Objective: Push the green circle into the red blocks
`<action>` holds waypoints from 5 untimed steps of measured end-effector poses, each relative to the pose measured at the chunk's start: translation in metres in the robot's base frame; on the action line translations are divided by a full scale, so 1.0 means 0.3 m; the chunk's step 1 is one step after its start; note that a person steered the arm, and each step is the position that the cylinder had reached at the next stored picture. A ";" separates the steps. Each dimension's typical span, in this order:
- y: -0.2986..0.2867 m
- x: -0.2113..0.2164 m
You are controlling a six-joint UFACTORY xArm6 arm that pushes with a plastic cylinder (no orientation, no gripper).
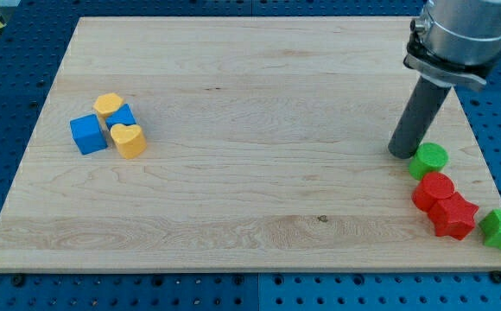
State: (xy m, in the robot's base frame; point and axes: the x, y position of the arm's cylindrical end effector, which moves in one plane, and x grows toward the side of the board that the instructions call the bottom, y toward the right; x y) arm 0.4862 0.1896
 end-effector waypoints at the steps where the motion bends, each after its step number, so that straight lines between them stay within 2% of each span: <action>1: 0.000 0.044; 3: 0.035 0.017; 5: 0.105 0.053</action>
State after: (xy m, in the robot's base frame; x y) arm 0.5021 0.2213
